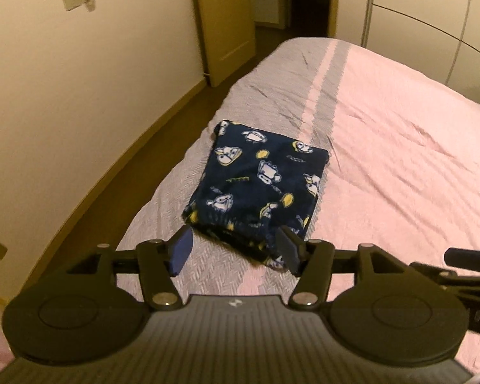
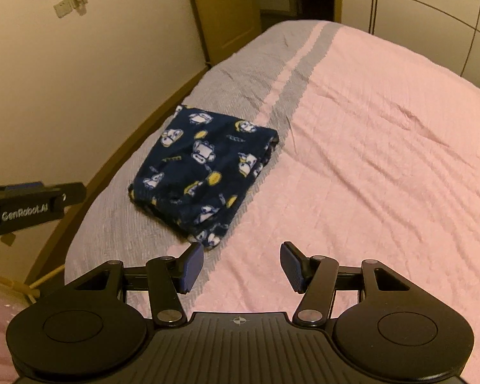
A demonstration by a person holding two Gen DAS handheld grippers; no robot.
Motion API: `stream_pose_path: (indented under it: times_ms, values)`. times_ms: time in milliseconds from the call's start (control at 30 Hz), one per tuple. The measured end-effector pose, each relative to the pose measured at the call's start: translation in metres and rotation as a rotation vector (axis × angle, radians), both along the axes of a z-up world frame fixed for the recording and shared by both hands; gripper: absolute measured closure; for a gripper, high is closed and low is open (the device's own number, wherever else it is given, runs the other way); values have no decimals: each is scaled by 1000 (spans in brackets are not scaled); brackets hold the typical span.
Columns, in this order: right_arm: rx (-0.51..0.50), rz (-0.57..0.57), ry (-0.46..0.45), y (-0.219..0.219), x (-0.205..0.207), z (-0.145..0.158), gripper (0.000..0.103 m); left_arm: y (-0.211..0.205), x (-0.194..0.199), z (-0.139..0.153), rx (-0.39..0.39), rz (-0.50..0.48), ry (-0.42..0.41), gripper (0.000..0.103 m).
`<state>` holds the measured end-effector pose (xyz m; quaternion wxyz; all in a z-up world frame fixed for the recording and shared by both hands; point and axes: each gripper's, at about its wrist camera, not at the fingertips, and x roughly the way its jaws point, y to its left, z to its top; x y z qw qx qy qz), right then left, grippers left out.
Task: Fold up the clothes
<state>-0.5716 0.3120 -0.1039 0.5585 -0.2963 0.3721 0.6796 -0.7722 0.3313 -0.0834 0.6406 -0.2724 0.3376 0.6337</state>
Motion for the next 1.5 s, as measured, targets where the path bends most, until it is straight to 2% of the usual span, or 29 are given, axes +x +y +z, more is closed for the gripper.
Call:
stream_pose_path:
  times_ms: [167, 333, 433, 567, 800, 1133, 1500]
  values:
    - [121, 21, 58, -16, 17, 17, 46, -25, 1, 14, 43, 66, 9, 39]
    - [155, 32, 121, -20, 30, 31, 45, -44, 2, 23, 71, 111, 22, 37]
    - [123, 45, 130, -22, 33, 28, 45, -52, 4, 22, 63, 131, 32, 37]
    - [45, 77, 84, -23, 28, 15, 45, -61, 7, 16, 43, 146, 33, 37]
    - [-17, 117, 40, -26, 21, -4, 45, -62, 14, 3, 5, 136, 28, 37]
    - [-49, 125, -4, -2, 20, -12, 45, -42, 24, -9, -8, 113, 26, 37]
    - [-75, 122, 13, 30, 33, -20, 45, -18, 37, -15, -21, 106, 48, 37]
